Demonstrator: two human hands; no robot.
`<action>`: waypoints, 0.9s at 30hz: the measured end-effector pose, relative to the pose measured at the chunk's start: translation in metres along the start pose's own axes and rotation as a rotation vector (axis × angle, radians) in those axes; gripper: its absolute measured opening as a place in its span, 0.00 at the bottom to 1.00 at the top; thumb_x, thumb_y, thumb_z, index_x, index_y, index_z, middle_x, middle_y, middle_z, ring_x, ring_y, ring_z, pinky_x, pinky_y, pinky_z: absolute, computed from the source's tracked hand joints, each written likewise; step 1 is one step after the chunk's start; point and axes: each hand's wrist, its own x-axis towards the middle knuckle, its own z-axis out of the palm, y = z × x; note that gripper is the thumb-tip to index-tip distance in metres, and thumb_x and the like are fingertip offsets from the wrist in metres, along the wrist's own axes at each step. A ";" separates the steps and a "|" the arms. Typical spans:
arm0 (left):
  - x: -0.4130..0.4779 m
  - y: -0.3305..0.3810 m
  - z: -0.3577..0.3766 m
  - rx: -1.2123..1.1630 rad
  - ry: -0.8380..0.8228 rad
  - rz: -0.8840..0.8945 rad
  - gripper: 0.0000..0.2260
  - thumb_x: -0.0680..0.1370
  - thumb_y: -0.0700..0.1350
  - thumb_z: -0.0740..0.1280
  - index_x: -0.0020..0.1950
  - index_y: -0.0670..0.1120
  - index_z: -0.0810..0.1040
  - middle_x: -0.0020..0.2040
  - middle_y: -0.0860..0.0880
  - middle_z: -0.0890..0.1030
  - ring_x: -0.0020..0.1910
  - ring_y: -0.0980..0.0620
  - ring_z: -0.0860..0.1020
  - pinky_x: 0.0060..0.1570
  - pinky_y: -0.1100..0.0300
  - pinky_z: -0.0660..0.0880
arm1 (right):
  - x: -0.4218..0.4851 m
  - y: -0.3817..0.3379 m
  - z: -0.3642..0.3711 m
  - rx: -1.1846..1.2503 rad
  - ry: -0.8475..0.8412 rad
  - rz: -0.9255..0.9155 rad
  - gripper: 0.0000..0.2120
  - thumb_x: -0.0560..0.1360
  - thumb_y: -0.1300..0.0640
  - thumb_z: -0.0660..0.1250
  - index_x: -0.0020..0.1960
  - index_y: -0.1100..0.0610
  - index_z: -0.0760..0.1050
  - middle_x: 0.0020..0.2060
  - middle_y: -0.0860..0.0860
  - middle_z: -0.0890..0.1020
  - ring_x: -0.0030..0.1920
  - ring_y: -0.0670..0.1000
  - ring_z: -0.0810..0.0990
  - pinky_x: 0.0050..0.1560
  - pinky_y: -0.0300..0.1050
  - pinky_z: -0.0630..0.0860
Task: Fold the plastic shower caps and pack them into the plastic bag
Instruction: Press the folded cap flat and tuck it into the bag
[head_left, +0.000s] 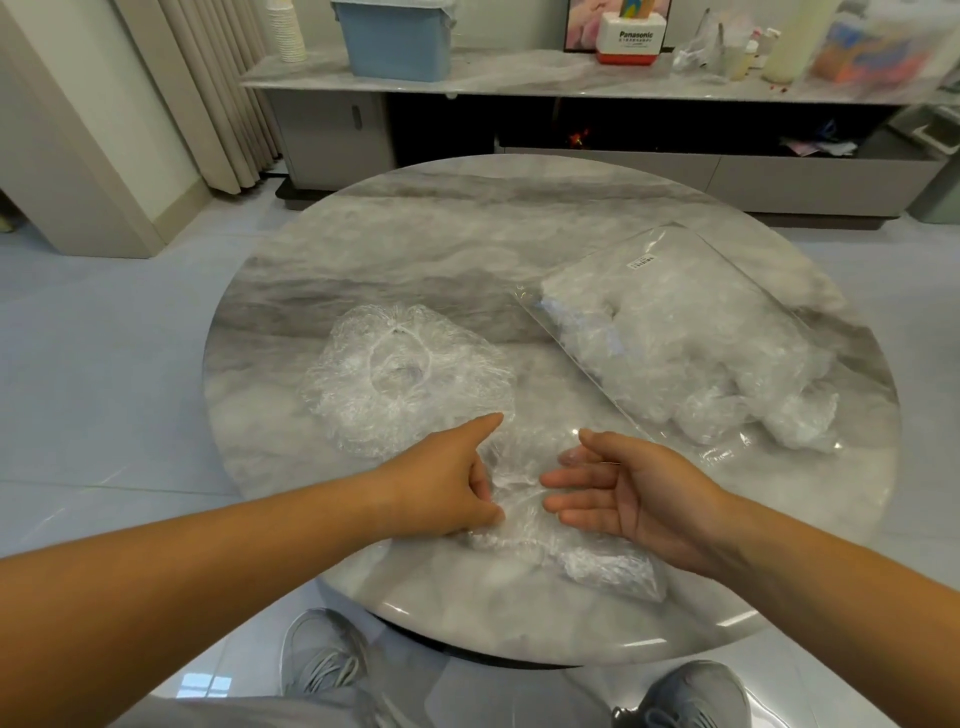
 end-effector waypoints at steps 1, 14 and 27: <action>0.001 0.000 -0.001 -0.044 -0.002 -0.022 0.47 0.72 0.42 0.77 0.82 0.54 0.51 0.42 0.51 0.85 0.37 0.55 0.83 0.43 0.59 0.82 | -0.002 0.001 0.001 -0.019 0.000 -0.036 0.17 0.82 0.50 0.62 0.58 0.65 0.75 0.52 0.64 0.85 0.46 0.61 0.86 0.41 0.49 0.84; -0.003 0.011 -0.013 -0.478 -0.008 -0.281 0.21 0.72 0.54 0.78 0.50 0.36 0.82 0.42 0.42 0.86 0.38 0.51 0.83 0.46 0.53 0.84 | -0.030 0.029 -0.019 -0.954 0.059 -0.457 0.34 0.78 0.28 0.47 0.46 0.48 0.85 0.41 0.40 0.83 0.43 0.43 0.82 0.47 0.35 0.74; -0.012 0.011 -0.007 0.410 0.230 -0.177 0.28 0.65 0.69 0.75 0.56 0.55 0.72 0.53 0.55 0.68 0.49 0.55 0.73 0.44 0.60 0.71 | -0.034 0.021 -0.009 -1.218 -0.058 -0.349 0.32 0.79 0.33 0.46 0.29 0.44 0.79 0.28 0.35 0.81 0.47 0.38 0.83 0.61 0.42 0.75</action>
